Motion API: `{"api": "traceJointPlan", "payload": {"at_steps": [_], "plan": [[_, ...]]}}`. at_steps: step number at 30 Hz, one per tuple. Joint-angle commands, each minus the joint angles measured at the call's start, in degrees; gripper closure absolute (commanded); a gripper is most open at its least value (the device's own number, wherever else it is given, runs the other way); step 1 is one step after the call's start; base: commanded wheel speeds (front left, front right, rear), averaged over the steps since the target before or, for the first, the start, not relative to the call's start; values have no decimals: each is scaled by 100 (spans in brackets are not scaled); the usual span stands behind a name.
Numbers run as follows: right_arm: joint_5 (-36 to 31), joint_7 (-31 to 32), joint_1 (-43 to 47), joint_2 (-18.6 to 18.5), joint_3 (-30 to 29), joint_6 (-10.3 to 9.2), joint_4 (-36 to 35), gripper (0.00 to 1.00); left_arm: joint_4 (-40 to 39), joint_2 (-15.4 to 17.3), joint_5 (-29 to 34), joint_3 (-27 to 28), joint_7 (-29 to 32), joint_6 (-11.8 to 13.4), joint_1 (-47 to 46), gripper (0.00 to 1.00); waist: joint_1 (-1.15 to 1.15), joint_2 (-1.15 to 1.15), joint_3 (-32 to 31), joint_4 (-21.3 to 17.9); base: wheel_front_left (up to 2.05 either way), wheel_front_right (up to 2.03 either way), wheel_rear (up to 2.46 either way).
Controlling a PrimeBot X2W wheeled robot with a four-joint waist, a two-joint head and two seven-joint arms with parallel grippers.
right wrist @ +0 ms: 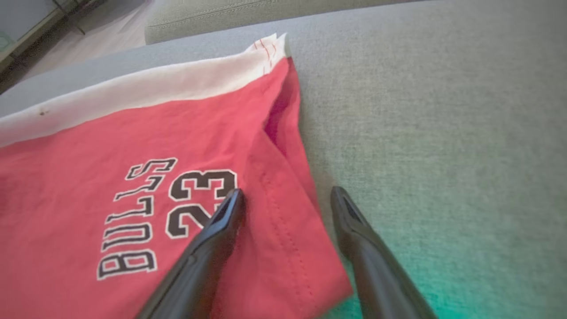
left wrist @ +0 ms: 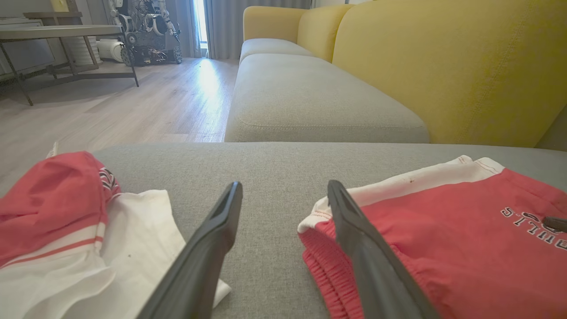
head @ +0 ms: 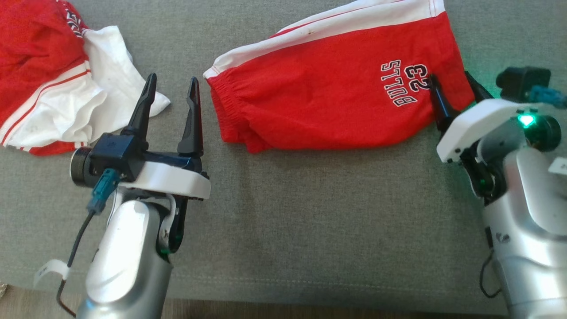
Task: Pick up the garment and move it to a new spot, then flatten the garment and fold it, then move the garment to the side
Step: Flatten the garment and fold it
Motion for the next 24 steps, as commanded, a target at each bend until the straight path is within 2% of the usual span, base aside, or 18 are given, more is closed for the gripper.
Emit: {"api": "traceJointPlan", "payload": {"at_steps": [1,2,3,10,24], "plan": [[48,90,-21,67,192,19,-36,36,-176,84,41,226,-31,-43,-217,0,0,0,7,-4,0,0,0],[83,141,-54,55,230,19,30,58,-174,80,44,229,-31,-51,-219,0,0,0,8,-6,0,0,0],[218,209,-103,51,289,19,139,100,-167,75,53,235,-31,-64,-218,0,0,0,7,-9,0,0,0],[459,52,75,25,286,19,120,100,-166,55,85,262,-31,-77,-181,0,0,0,-44,-20,0,0,0],[402,-201,1907,350,-260,19,-1389,100,-185,111,106,385,-31,-90,149,0,0,0,-416,-316,0,0,0]]}}
